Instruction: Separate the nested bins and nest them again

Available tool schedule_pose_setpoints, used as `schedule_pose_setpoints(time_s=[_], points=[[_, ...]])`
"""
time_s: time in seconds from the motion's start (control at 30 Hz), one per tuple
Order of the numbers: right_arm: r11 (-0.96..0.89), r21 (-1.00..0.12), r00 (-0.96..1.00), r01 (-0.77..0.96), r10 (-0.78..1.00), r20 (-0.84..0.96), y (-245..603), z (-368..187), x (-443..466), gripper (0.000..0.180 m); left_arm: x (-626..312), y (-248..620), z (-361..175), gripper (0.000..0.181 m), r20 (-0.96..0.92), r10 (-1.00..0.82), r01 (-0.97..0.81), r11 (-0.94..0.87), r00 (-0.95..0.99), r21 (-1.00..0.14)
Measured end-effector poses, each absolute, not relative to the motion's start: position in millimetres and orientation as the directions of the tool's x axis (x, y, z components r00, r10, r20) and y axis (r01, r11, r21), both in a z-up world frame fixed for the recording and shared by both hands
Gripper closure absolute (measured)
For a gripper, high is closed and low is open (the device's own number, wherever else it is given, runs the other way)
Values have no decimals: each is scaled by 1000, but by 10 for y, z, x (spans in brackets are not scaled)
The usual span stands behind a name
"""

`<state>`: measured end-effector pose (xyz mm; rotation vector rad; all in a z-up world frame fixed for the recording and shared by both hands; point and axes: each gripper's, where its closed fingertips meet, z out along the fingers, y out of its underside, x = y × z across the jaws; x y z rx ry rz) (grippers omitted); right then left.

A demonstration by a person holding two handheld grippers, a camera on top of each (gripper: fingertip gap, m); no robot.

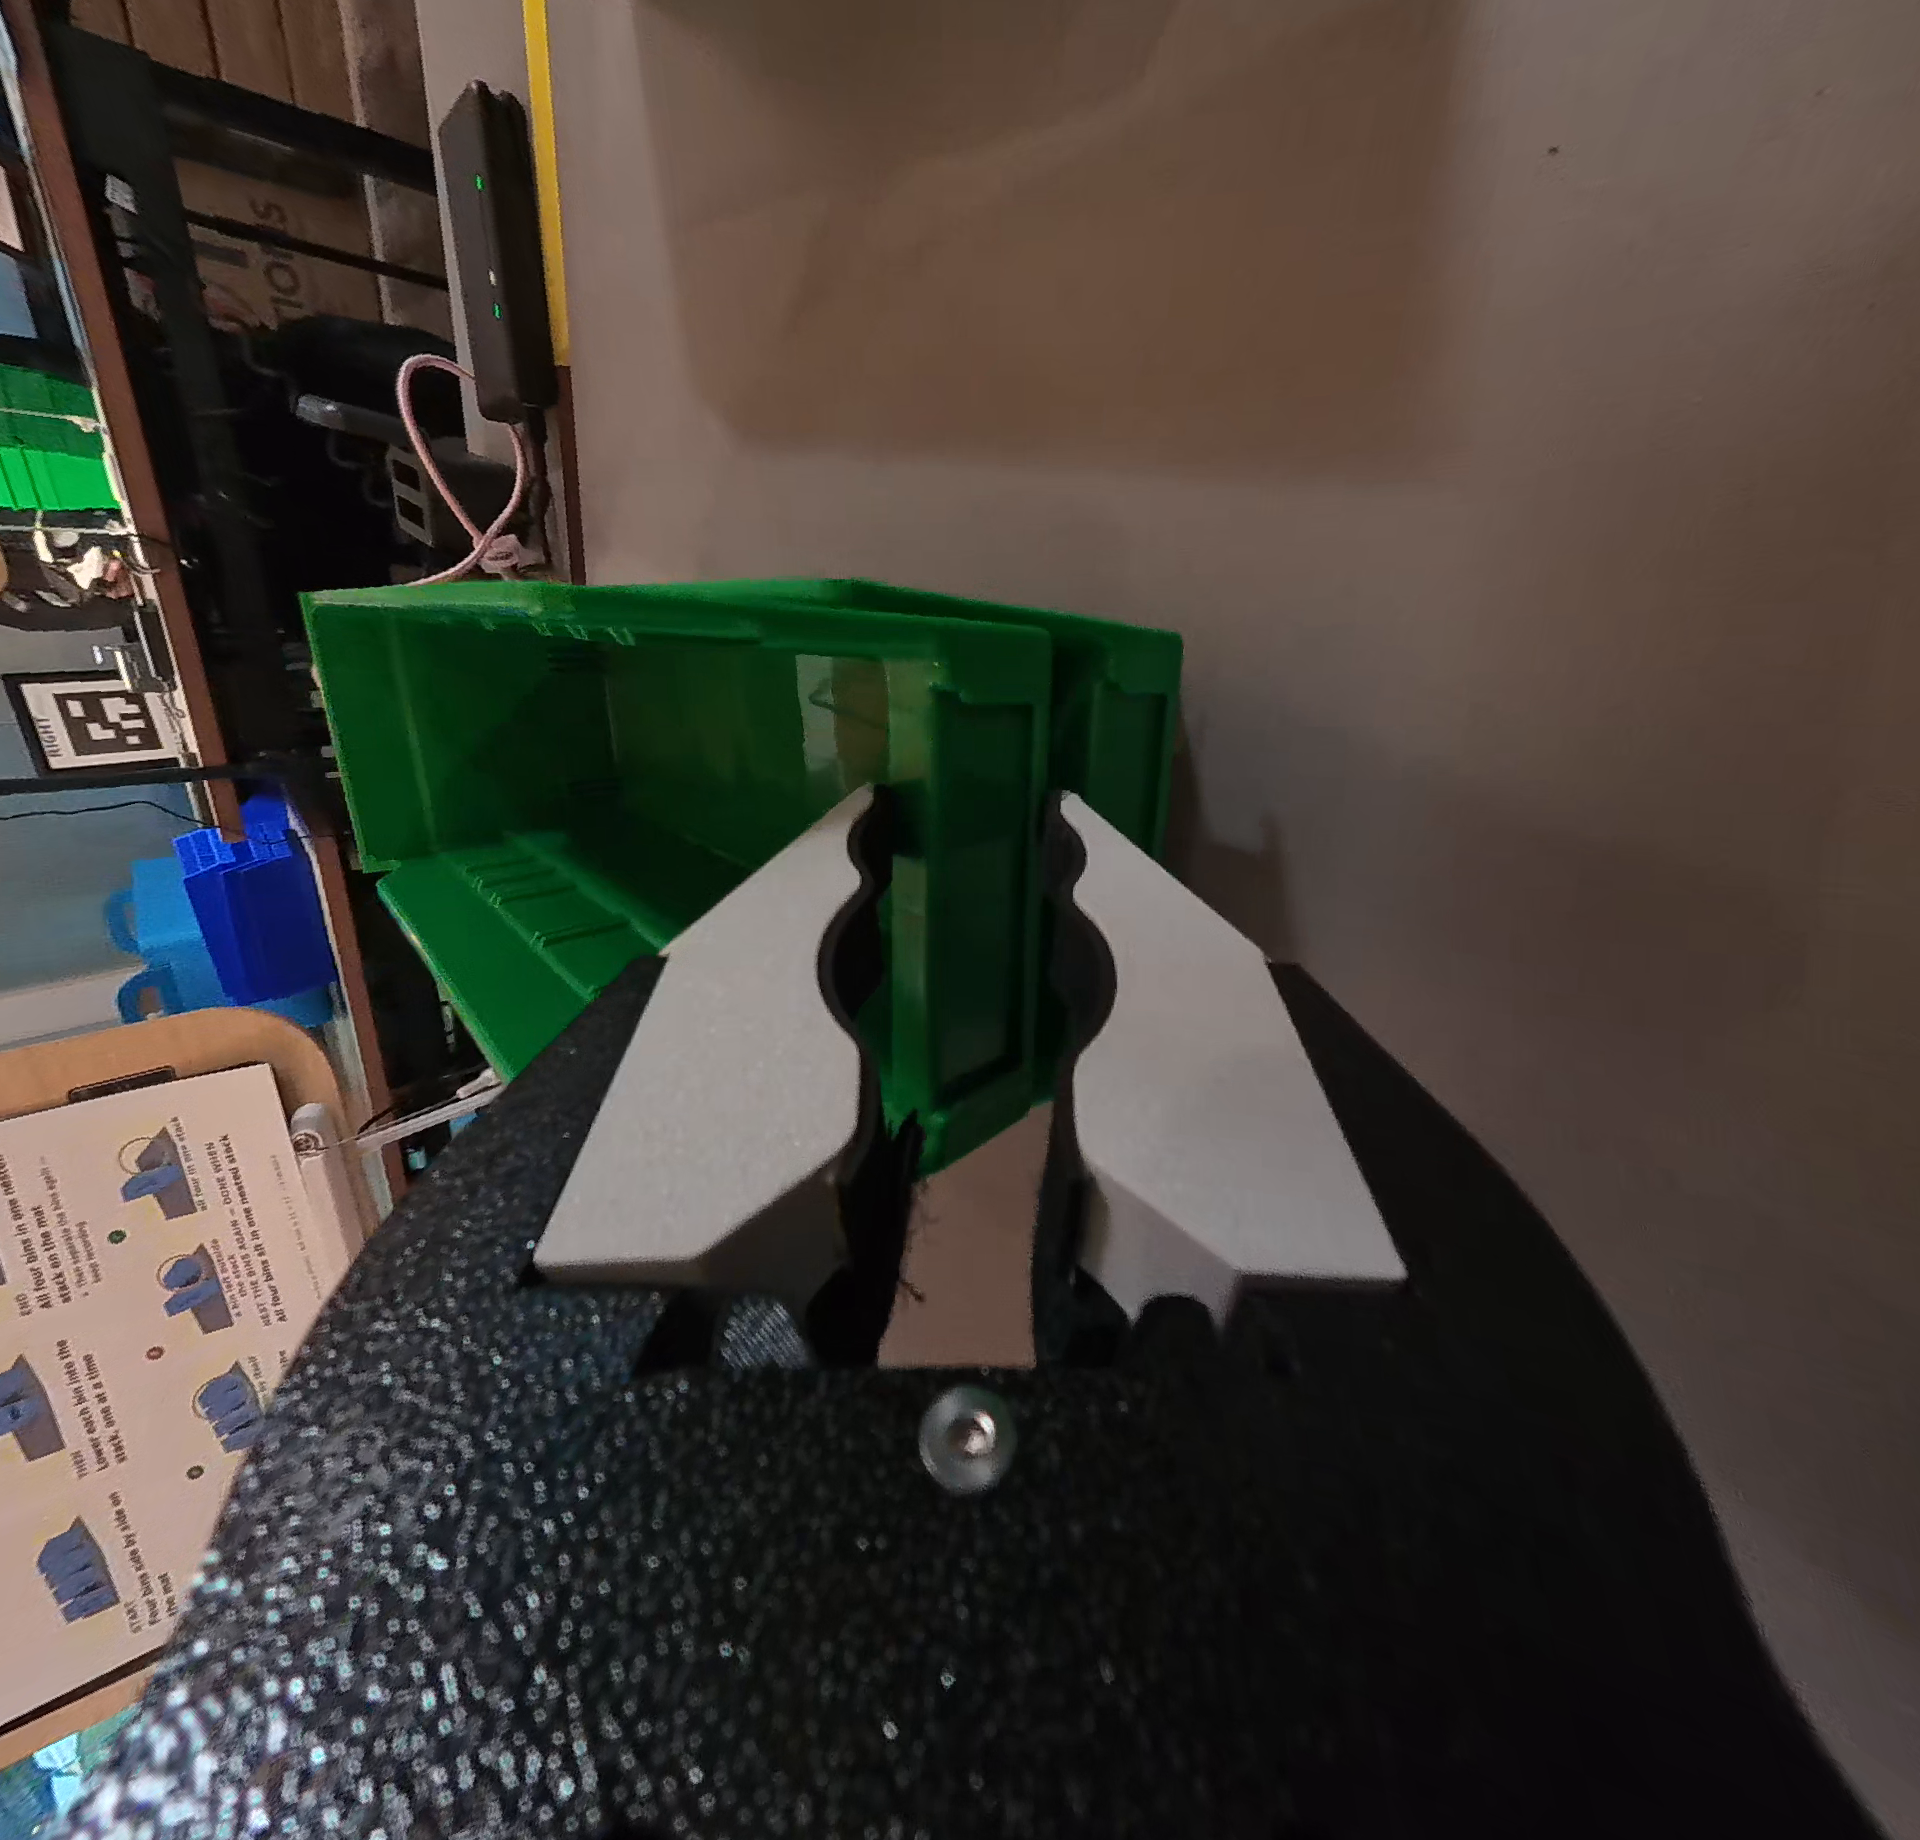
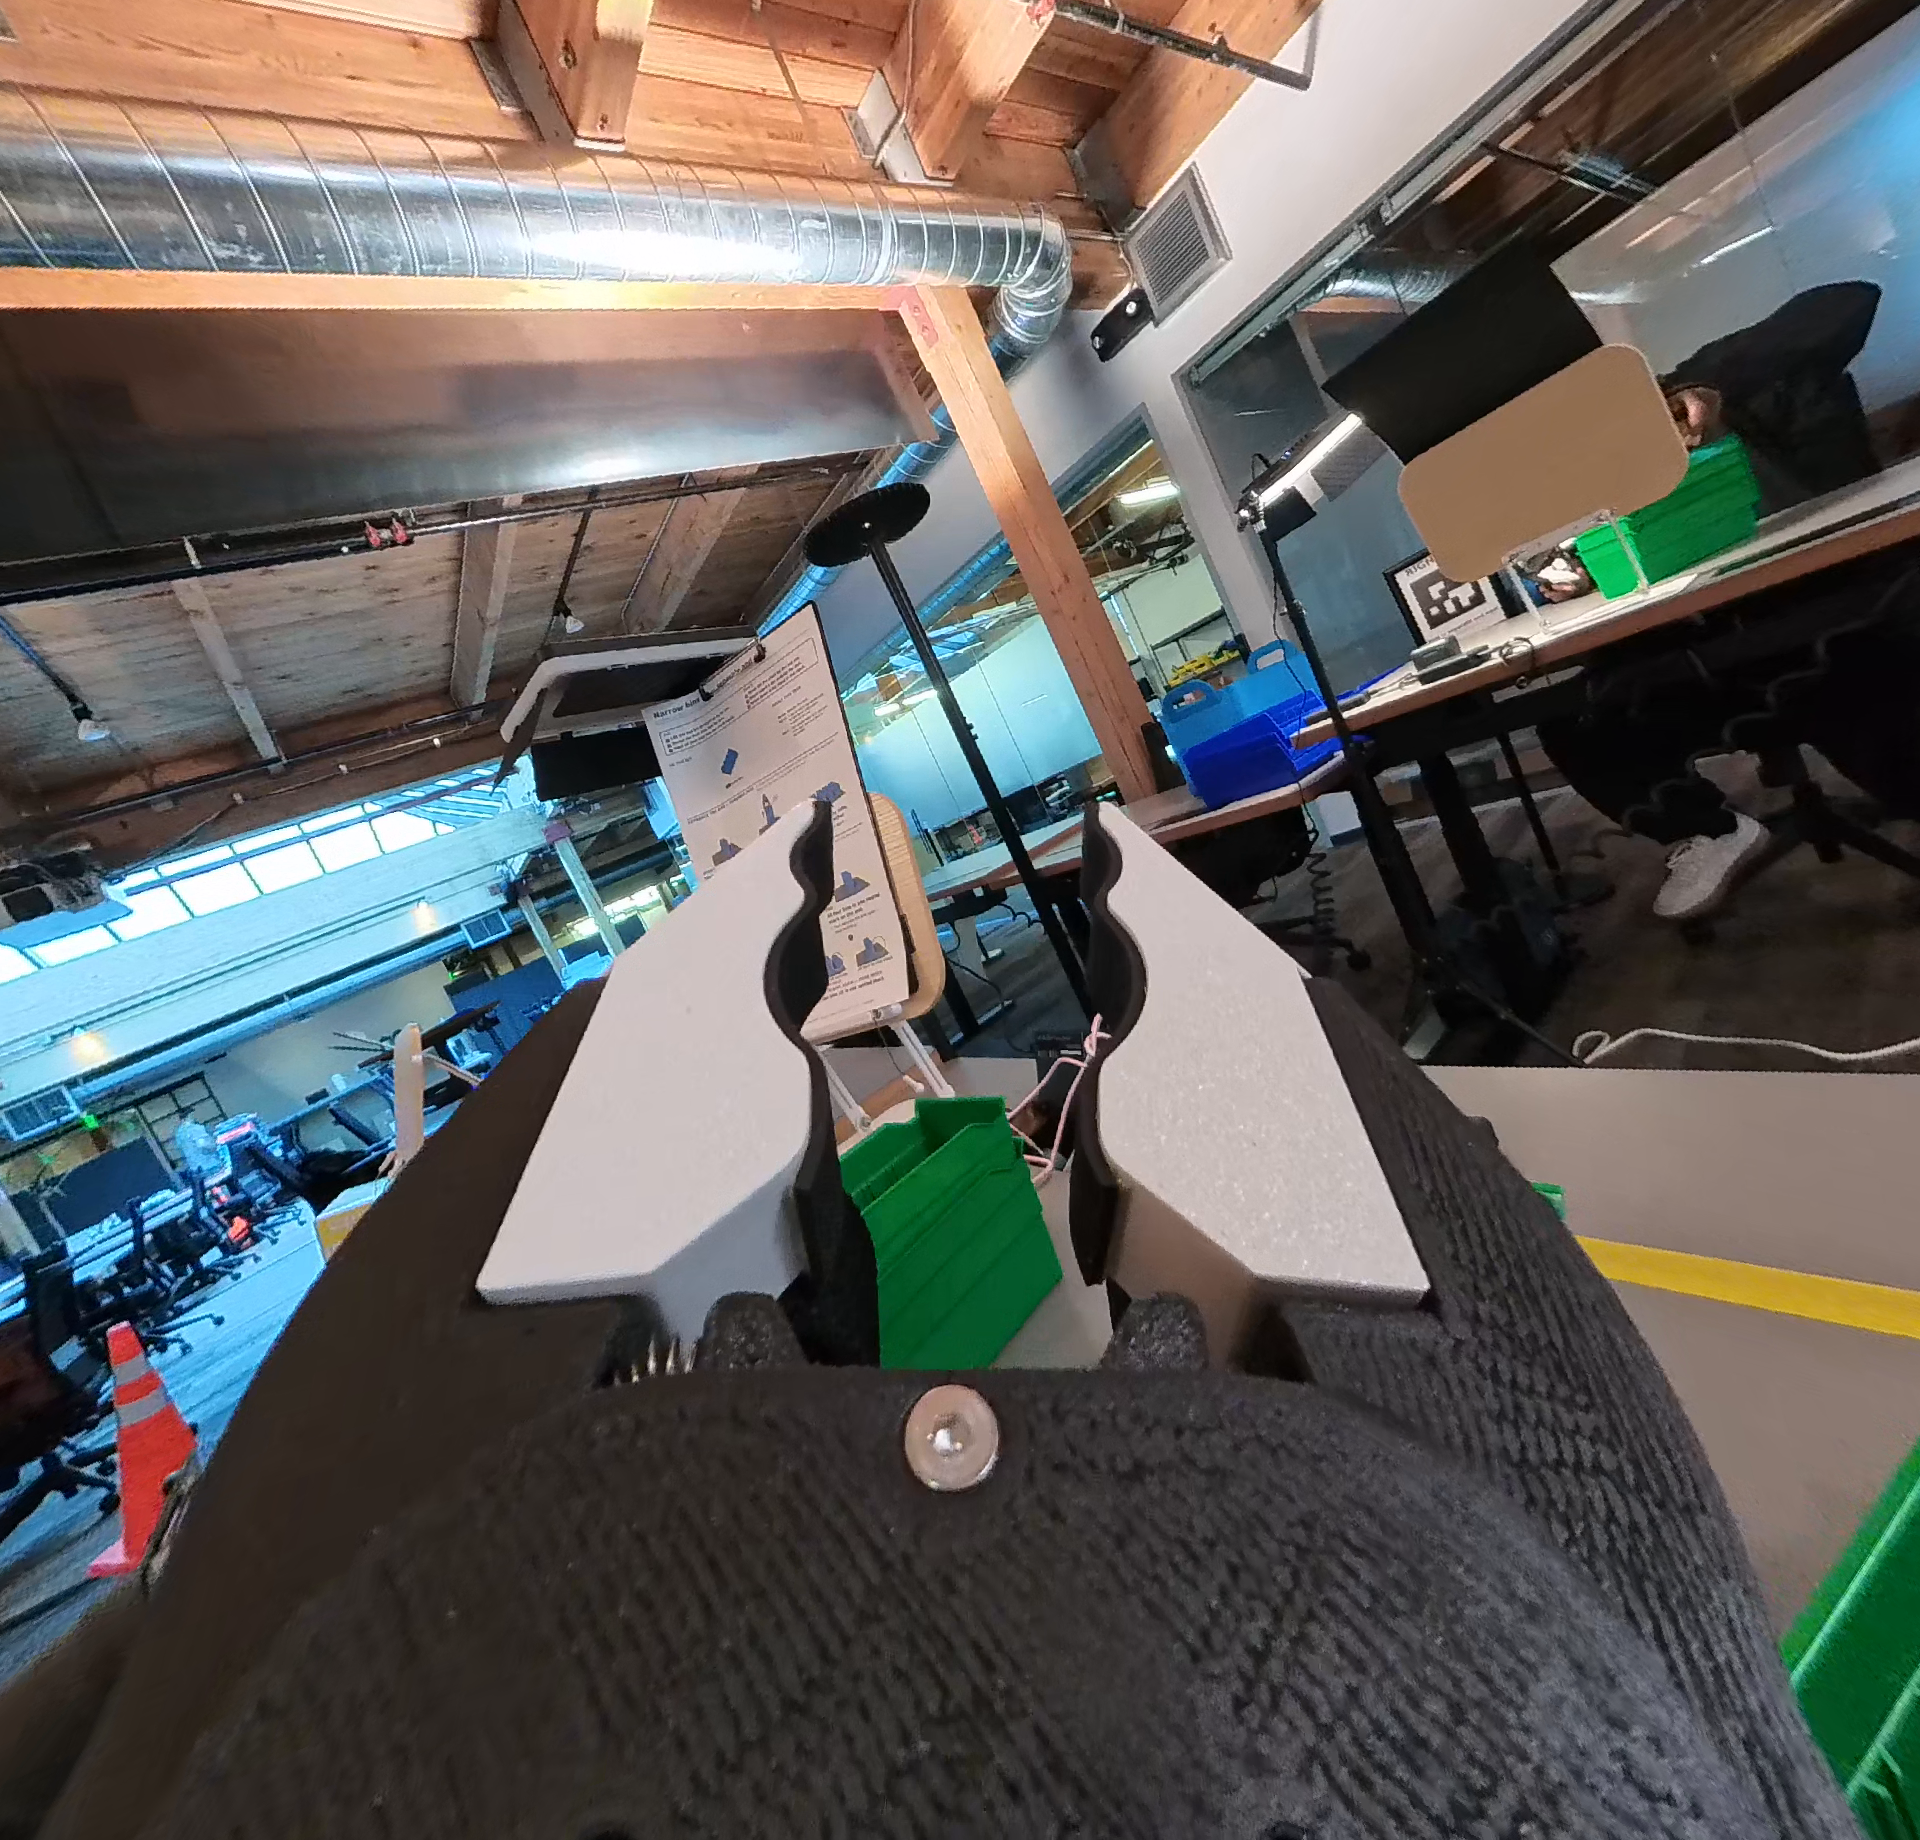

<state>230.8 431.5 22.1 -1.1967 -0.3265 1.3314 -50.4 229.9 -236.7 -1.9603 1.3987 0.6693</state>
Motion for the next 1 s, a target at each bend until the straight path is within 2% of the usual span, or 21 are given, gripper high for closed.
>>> schedule_pose_setpoints(time_s=[0.17, 0.3, 0.4, 0.5, 0.6, 0.7, 0.77, 0.8, 0.87, 0.9, 0.97, 1.0], points=[[-208, -801, 294, -562, 855, -428, 4323, 214, 2311, 133, -509, 2285, -2417, 154, -695, -651, -951, -242, 306, -191], [-210, -800, 292, -562, 855, -429, 4325, 213, 2313, 133, -481, 2269, -2405, 149, -663, -656, -932, -252, 361, -259], [-210, -800, 292, -562, 854, -430, 4327, 212, 2315, 133, -395, 2230, -2238, 136, -613, -647, -887, -263, 454, -380], [-212, -797, 289, -566, 854, -433, 4328, 215, 2319, 133, -198, 2194, -1913, 124, -506, -629, -771, -257, 591, -582], [-213, -794, 278, -569, 859, -430, 4293, 241, 2306, 133, 85, 2239, -1491, 119, -399, -565, -588, -198, 722, -784], [-198, -802, 285, -563, 865, -414, 4255, 268, 2284, 133, 477, 2382, -1231, 118, -320, -518, -442, -128, 793, -888], [-197, -804, 279, -561, 870, -407, 4227, 282, 2268, 133, 716, 2562, -1162, 119, -285, -492, -391, -126, 822, -912], [-199, -805, 274, -559, 872, -405, 4212, 286, 2259, 132, 755, 2705, -1137, 125, -276, -442, -372, -147, 854, -917], [-203, -805, 265, -557, 875, -404, 4193, 292, 2255, 132, 804, 2995, -1121, 139, -341, -370, -420, -158, 864, -894], [-205, -804, 260, -559, 877, -404, 4187, 297, 2261, 132, 854, 3133, -1123, 139, -358, -364, -437, -164, 860, -884], [-205, -795, 252, -571, 878, -408, 4185, 313, 2295, 133, 1087, 3378, -1159, 127, -256, -451, -383, -218, 855, -898], [-204, -790, 251, -579, 877, -411, 4191, 320, 2318, 133, 1209, 3503, -1183, 110, -165, -499, -337, -278, 851, -900]])
